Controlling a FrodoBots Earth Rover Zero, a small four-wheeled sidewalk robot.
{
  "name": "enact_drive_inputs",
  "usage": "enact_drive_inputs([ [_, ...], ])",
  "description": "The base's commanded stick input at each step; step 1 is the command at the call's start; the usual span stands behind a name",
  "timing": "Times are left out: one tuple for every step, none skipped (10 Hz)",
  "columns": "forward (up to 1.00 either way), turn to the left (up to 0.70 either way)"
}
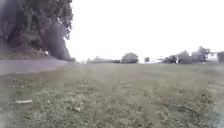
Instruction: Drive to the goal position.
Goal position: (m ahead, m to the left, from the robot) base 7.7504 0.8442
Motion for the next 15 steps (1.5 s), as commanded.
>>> enact_drive_inputs([
  [0.70,0.00],
  [0.70,0.00],
  [0.70,0.00],
  [0.70,0.00],
  [0.70,0.00],
  [0.70,0.00],
  [0.70,0.00],
  [0.70,0.00],
  [0.70,0.00],
  [0.70,0.00],
  [0.70,0.00],
  [0.70,0.00],
  [0.70,0.00],
  [0.70,0.00],
  [0.70,0.00],
])
